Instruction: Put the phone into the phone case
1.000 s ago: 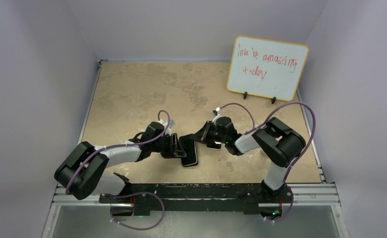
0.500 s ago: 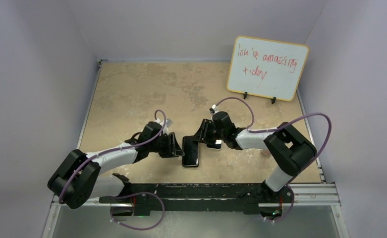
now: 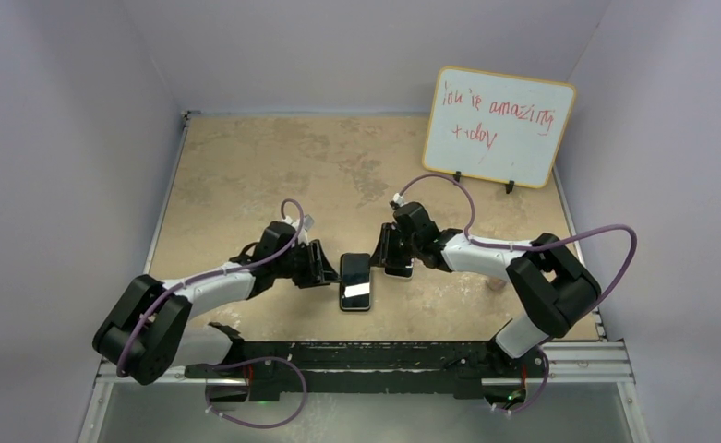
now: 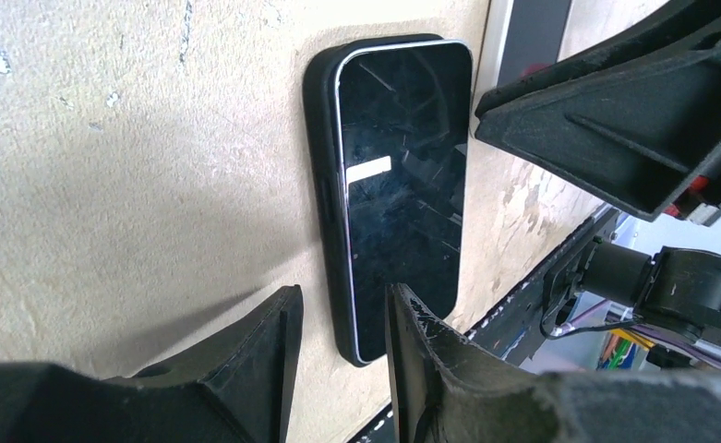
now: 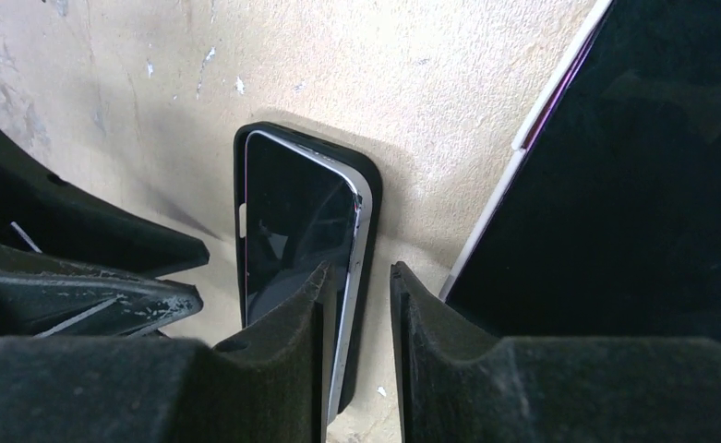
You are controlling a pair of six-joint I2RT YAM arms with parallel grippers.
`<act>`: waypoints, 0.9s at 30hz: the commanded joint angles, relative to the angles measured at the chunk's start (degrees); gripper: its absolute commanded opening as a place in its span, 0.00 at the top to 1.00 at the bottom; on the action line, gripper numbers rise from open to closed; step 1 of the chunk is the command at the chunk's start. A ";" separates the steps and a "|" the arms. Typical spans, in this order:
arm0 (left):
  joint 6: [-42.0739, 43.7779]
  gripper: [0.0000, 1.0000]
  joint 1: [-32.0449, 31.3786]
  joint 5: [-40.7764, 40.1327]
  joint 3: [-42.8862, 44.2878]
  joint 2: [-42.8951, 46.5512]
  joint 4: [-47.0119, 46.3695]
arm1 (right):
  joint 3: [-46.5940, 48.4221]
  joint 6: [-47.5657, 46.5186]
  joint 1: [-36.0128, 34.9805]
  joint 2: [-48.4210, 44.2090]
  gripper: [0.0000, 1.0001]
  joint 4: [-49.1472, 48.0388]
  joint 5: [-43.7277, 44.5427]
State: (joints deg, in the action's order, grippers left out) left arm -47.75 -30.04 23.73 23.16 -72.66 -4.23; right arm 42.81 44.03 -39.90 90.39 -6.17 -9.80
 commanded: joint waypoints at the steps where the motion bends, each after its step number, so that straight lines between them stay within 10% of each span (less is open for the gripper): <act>1: 1.67 0.60 0.29 1.89 2.28 -3.01 -3.79 | 0.12 -0.33 -0.09 -1.47 0.72 1.21 -0.09; 27: -0.18 0.71 -4.67 3.15 2.23 -11.52 -11.68 | -0.66 2.69 -5.19 5.42 1.00 -10.34 -8.73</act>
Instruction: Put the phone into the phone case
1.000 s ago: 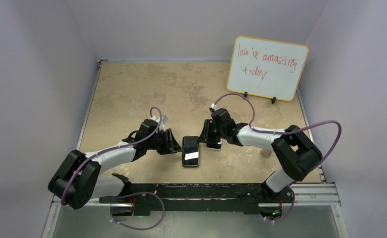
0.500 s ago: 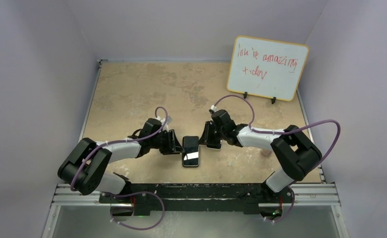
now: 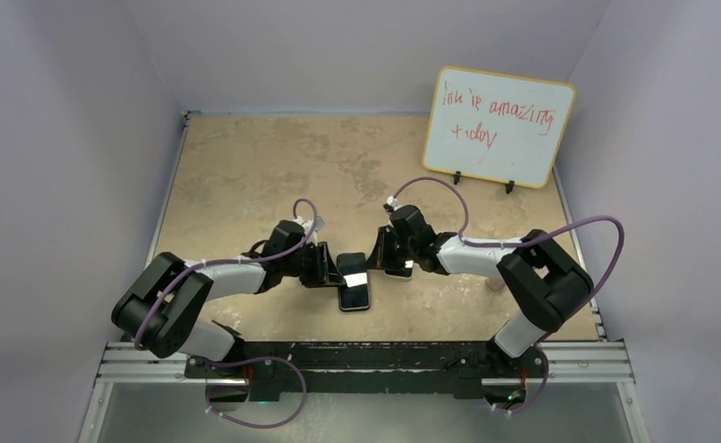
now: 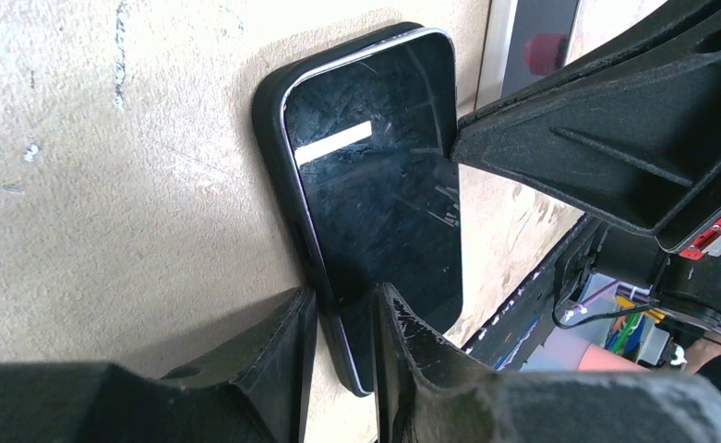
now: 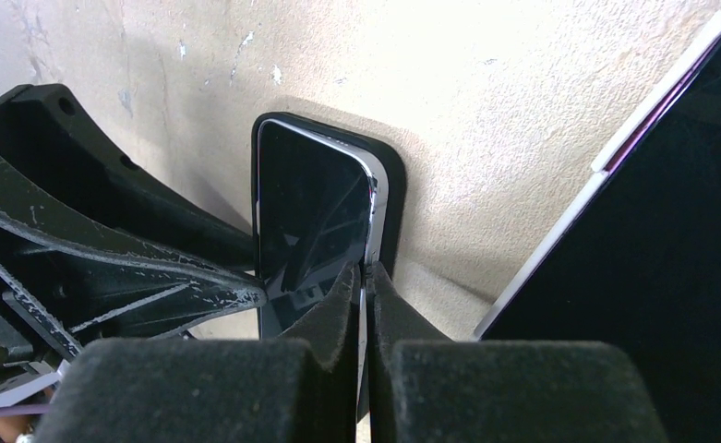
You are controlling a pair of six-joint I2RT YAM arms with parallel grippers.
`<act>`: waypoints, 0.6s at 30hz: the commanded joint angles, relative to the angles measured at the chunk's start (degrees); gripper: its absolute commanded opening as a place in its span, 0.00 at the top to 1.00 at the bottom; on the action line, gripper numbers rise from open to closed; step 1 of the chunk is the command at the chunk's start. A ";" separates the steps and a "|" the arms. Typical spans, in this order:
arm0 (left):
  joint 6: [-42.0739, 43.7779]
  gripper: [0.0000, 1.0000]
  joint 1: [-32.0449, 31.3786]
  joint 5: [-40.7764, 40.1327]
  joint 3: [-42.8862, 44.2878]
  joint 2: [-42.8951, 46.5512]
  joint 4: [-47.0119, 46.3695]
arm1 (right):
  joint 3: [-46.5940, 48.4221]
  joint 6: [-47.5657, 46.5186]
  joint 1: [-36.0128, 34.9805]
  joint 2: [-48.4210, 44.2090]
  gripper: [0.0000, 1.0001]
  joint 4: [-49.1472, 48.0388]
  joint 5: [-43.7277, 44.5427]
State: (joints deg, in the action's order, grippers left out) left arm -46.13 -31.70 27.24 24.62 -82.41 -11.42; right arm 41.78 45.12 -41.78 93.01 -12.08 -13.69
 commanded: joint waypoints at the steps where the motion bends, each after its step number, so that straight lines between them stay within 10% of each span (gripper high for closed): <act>1: -2.00 0.71 -3.15 -0.54 0.57 -1.40 -4.63 | 0.45 1.63 -3.57 3.25 1.00 -4.15 -4.40; 18: -8.04 0.71 -4.77 -3.06 -3.58 7.45 -3.72 | 4.15 -0.18 -4.63 6.27 1.00 0.77 -0.66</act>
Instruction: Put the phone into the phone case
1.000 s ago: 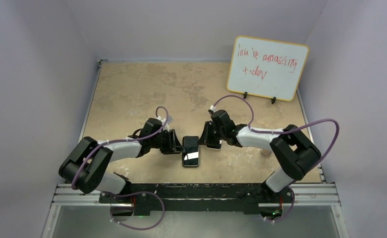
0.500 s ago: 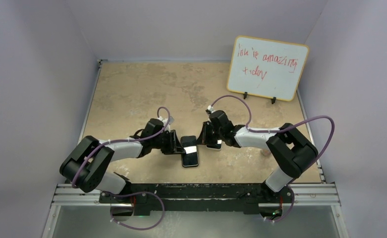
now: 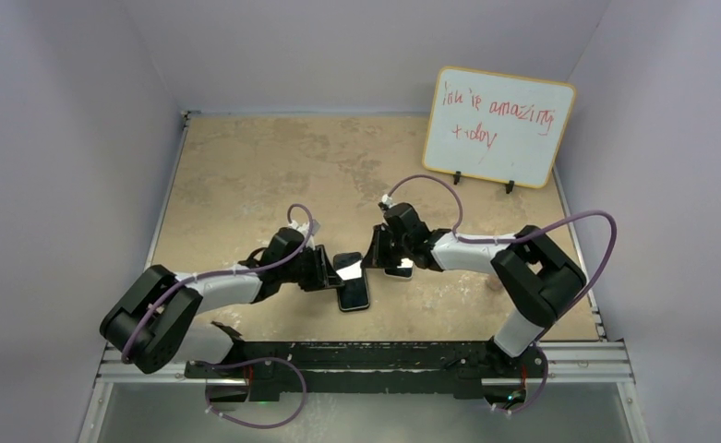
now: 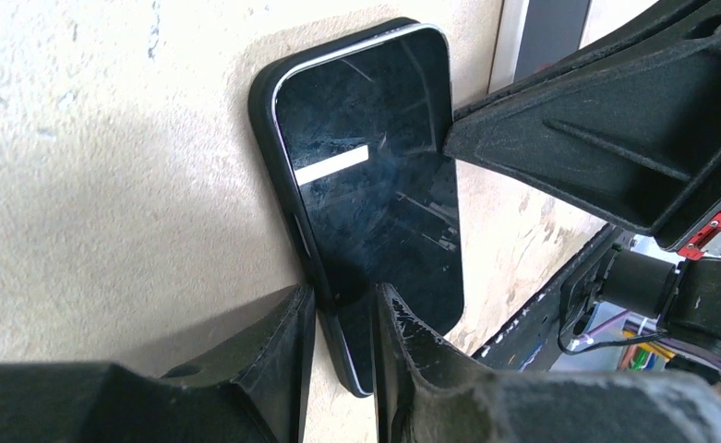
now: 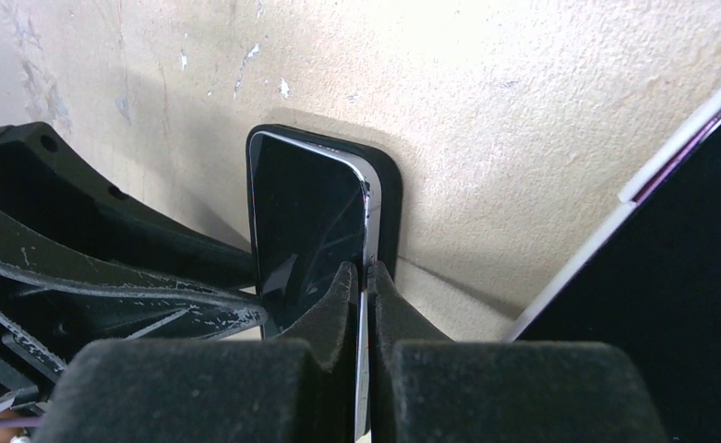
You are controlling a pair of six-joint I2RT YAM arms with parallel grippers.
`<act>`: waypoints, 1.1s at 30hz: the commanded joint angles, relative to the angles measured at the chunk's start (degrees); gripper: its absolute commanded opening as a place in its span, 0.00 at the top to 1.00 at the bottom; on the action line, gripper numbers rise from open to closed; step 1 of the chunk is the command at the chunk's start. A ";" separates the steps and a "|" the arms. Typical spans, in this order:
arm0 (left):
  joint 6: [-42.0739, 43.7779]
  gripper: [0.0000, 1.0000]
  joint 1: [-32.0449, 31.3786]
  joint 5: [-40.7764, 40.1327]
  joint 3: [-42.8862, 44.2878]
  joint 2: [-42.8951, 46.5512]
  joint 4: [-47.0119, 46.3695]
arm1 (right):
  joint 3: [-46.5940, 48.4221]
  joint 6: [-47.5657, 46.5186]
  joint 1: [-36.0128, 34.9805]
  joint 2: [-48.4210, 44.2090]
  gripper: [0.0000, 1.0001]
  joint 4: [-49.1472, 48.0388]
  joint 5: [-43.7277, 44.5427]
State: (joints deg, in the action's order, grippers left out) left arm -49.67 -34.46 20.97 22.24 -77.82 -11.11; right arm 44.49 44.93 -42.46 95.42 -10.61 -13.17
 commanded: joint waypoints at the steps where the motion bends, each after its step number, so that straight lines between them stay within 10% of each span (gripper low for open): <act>1: -5.14 0.71 -2.02 3.00 -1.97 3.27 -4.31 | 1.70 -0.07 -3.93 3.57 1.00 -0.02 -0.90; 21: -3.14 0.66 5.18 2.80 -1.94 8.44 1.50 | -5.46 2.21 -3.85 -10.78 0.34 1.92 4.12; 33: -3.18 0.67 5.28 4.60 -3.51 2.41 -4.19 | -6.34 6.02 -3.86 -5.69 0.22 -6.94 1.27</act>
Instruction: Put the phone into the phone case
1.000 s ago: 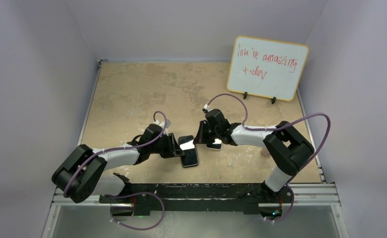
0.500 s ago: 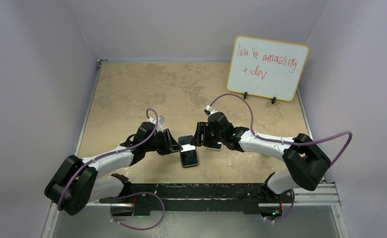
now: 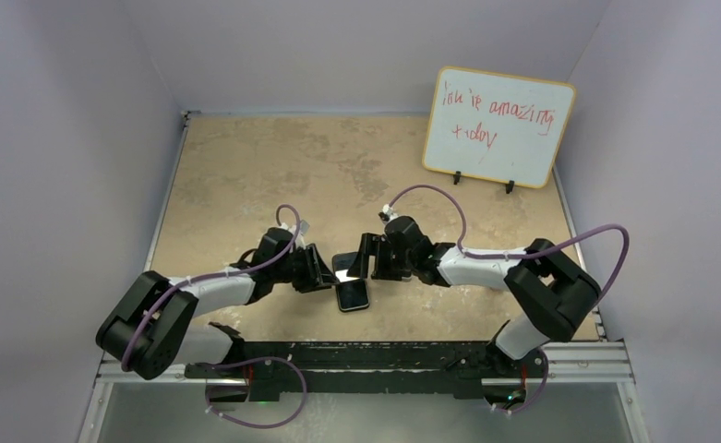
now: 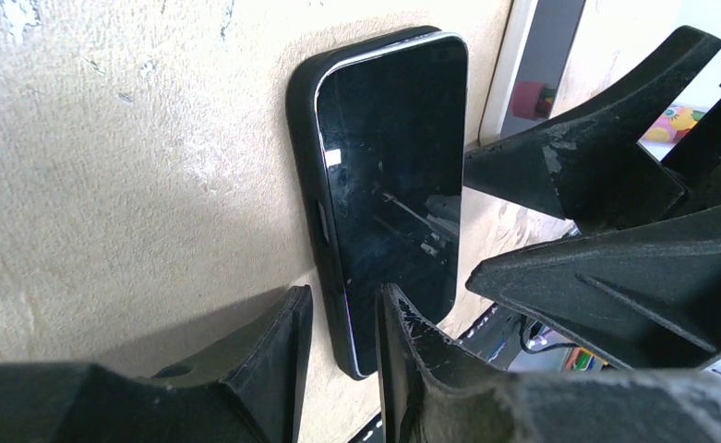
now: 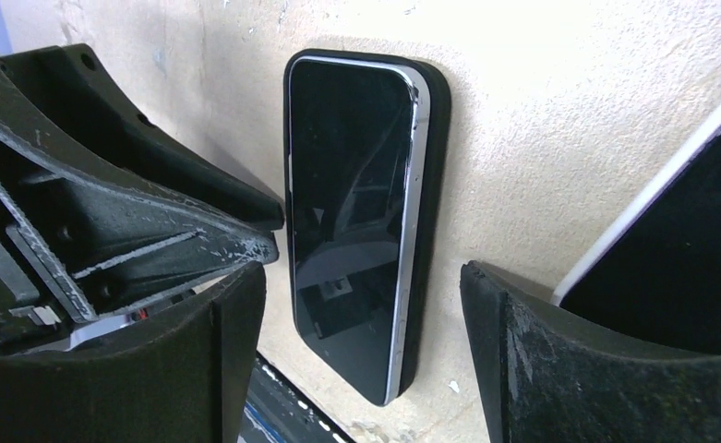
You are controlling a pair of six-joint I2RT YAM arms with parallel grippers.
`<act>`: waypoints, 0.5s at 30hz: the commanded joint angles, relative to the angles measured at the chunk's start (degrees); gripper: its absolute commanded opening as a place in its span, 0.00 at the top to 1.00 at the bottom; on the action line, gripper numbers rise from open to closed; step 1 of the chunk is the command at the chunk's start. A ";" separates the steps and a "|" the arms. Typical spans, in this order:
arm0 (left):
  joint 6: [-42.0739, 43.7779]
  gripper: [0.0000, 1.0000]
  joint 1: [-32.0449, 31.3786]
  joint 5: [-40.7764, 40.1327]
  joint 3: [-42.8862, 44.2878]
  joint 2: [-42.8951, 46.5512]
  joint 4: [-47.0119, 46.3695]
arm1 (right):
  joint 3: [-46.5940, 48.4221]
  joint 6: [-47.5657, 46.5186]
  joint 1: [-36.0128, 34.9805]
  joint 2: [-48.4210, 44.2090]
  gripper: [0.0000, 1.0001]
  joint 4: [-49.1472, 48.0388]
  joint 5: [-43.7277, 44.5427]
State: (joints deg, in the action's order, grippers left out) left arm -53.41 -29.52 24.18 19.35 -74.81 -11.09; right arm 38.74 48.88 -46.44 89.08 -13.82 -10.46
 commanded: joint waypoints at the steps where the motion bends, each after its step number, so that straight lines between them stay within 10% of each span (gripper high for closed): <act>1: 0.72 0.68 0.34 1.46 -0.63 -0.87 -4.39 | -0.53 2.34 0.11 1.12 0.21 -3.97 -1.55; 15: 1.95 0.79 0.38 1.56 -0.72 -2.56 -4.75 | -1.14 9.41 0.29 3.82 0.17 -14.98 -12.21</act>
State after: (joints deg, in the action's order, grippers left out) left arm -53.25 -29.52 25.34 18.96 -77.36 -13.96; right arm 38.54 54.24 -46.06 92.97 -21.74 -15.81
